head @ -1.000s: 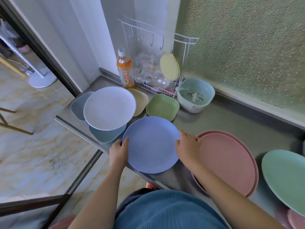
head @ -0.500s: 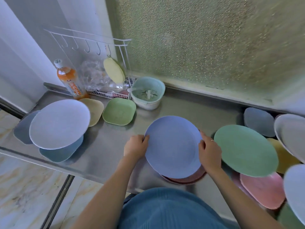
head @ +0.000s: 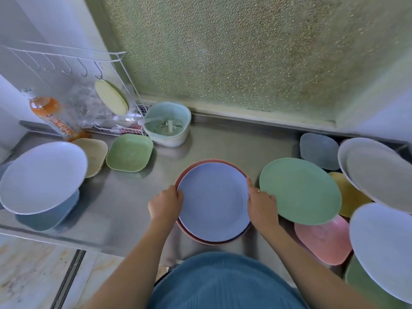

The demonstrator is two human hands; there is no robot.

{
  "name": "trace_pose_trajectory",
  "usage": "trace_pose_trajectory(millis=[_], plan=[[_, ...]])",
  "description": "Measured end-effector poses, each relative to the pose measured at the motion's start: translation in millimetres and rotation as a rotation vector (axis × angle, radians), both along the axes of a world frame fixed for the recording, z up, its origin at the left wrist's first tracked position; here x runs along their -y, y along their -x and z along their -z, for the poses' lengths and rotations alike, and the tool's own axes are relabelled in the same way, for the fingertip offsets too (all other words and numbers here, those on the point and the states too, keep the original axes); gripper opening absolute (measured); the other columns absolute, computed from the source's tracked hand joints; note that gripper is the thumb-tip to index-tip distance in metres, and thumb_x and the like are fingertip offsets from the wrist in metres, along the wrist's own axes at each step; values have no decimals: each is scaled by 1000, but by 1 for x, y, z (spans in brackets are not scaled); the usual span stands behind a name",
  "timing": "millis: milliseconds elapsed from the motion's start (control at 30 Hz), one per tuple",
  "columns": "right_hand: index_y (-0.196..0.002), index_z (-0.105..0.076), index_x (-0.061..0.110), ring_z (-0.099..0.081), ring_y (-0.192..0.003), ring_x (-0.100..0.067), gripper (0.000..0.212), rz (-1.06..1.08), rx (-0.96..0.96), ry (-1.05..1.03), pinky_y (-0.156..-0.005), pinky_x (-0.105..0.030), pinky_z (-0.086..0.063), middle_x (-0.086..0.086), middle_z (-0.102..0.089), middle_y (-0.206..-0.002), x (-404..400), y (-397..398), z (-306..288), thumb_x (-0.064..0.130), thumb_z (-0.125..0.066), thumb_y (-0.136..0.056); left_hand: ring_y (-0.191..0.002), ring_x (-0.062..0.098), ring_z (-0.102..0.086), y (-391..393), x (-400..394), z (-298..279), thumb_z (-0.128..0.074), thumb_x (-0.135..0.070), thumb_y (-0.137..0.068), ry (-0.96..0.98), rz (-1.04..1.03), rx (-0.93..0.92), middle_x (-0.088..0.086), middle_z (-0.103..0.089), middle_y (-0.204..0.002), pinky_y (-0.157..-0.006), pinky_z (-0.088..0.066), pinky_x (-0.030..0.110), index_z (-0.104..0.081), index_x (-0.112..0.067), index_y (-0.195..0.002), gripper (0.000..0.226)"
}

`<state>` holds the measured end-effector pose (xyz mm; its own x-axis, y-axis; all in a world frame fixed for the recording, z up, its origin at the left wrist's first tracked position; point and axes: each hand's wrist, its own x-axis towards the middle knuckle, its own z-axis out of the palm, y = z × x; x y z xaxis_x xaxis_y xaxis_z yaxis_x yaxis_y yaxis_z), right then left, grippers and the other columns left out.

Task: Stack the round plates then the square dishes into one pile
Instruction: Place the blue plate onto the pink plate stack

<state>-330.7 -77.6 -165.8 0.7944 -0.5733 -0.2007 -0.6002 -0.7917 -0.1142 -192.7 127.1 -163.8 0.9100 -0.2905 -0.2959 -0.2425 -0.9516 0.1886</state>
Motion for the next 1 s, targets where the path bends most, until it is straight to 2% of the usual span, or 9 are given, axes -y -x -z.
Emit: trace_pose_trajectory(millis=[167, 400, 600, 700, 800, 867, 1000], plan=[[-148, -11, 18, -57, -98, -27, 62, -21, -36, 40, -80, -38, -35, -6, -61, -114, -1, -3, -2, 9, -32, -90, -88, 35, -64, 3, 0, 4, -24, -31, -100, -68, 60, 0, 12, -68, -99, -66, -39, 31, -51, -11, -105, 34], [-148, -10, 15, -58, -95, -28, 63, -59, -32, 44, -80, -38, -35, -7, -61, -117, 2, -4, 2, 8, -33, -89, -91, 38, -63, 4, 0, 4, -22, -30, -100, -39, 68, -26, 14, -66, -102, -71, -44, 36, -47, -9, -108, 34], [-148, -13, 16, -60, -89, -26, 64, -75, 1, 69, -75, -37, -33, -5, -64, -108, 6, -1, 9, 7, -35, -88, -89, 36, -63, 1, 2, 3, -23, -25, -100, -52, 107, -33, 14, -67, -100, -67, -40, 34, -48, -8, -107, 30], [-145, -29, 17, -61, -82, -26, 59, -90, 112, 60, -72, -36, -32, -3, -68, -93, 12, 6, 9, 6, -39, -88, -87, 34, -64, -3, 7, 0, -24, -24, -99, -63, 123, -42, 13, -68, -98, -66, -41, 34, -50, -8, -105, 31], [-129, -52, 14, -61, -83, -29, 46, 30, 322, 136, -78, -39, -38, -5, -66, -90, 22, 31, 14, 17, -34, -87, -79, 33, -59, -8, 9, -2, -25, -25, -99, -29, 128, -67, 14, -67, -96, -67, -40, 34, -52, -7, -101, 32], [-122, -57, 14, -59, -87, -28, 44, 92, 308, 189, -83, -41, -33, -5, -64, -94, 26, 51, 20, 25, -31, -88, -72, 30, -52, -10, 12, -2, -27, -25, -97, 5, 112, -81, 14, -65, -91, -65, -40, 33, -52, -7, -97, 31], [-102, -67, 20, -62, -83, -25, 38, 38, 200, 283, -86, -40, -27, -2, -67, -89, 27, 74, 24, 31, -34, -87, -70, 29, -50, -13, 19, -4, -32, -24, -94, 64, 99, -113, 7, -54, -77, -62, -40, 31, -51, -8, -87, 26]])
